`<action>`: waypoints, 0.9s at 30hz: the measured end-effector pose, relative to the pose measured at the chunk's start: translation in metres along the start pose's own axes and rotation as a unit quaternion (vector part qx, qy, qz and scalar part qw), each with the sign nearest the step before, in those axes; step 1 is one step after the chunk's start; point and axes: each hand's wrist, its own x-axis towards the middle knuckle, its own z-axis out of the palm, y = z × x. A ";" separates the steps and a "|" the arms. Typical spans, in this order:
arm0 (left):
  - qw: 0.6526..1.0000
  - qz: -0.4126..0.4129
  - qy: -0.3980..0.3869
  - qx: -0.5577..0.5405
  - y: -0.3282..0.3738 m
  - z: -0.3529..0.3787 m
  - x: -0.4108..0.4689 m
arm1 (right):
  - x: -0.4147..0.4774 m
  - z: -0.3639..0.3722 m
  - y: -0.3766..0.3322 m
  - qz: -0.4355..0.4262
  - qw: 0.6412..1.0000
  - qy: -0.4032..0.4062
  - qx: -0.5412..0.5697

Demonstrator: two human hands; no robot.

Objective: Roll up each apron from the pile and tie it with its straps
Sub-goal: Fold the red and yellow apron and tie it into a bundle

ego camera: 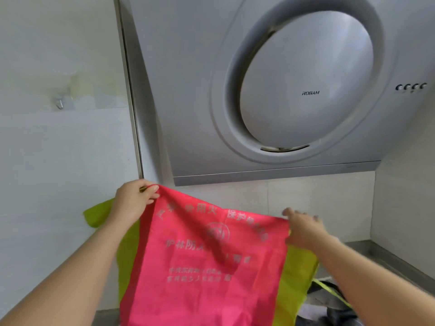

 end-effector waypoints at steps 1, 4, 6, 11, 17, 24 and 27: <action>1.000 0.022 -0.002 0.011 0.010 0.005 -0.001 | -0.004 0.013 -0.015 -0.032 0.998 -0.021 0.052; 0.994 0.097 -0.008 0.047 0.039 0.018 -0.005 | -0.011 0.042 -0.057 -0.113 0.982 -0.035 0.149; 0.987 0.142 -0.006 0.069 0.055 0.020 -0.007 | -0.012 0.047 -0.075 -0.132 0.967 -0.027 0.219; 0.975 0.164 0.009 0.147 0.062 -0.005 -0.004 | -0.001 0.023 -0.065 -0.142 0.955 -0.036 0.257; 0.950 0.135 -0.056 0.274 0.057 -0.042 0.014 | 0.032 -0.085 -0.028 -0.164 0.980 0.097 0.060; 0.861 0.249 0.120 0.428 0.065 -0.036 0.014 | 0.044 -0.128 0.005 -0.083 0.988 0.131 0.010; 0.858 0.247 0.147 0.425 0.052 -0.028 0.008 | 0.044 -0.124 0.020 -0.080 0.989 0.126 0.025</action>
